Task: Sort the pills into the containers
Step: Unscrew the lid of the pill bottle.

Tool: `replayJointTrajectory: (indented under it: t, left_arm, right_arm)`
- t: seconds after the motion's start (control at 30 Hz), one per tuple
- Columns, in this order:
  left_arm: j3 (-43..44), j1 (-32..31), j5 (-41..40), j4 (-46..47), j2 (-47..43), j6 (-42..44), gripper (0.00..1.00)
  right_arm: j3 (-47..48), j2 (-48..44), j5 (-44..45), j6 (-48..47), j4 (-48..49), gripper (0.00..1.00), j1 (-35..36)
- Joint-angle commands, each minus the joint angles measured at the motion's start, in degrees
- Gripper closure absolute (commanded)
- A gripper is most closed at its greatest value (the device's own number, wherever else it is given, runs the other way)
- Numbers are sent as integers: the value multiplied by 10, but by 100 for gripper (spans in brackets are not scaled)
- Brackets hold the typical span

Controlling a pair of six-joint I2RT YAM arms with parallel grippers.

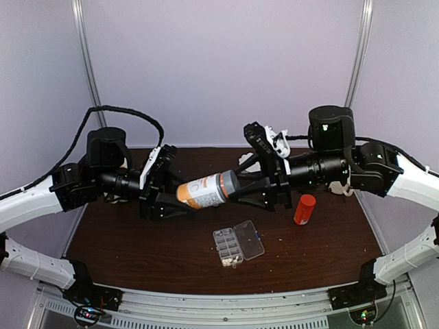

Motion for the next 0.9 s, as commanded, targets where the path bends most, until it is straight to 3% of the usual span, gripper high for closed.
replayJointTrajectory:
  t: [0.0,0.13,0.33,0.87]
  left_arm:
    - [17,2,94,7,-3,-9,100]
    - [16,2,110,6,-7,-10,100]
    - [6,2,115,6,-17,-3,100]
    - [-13,2,168,45,-18,-13,100]
  right_arm:
    - [-50,-56,3,-228,64,74,6]
    - [-100,-85,38,-325,117,75,7]
    - [-129,-120,108,-397,138,75,6]
    - [-168,-179,105,-526,178,72,7]
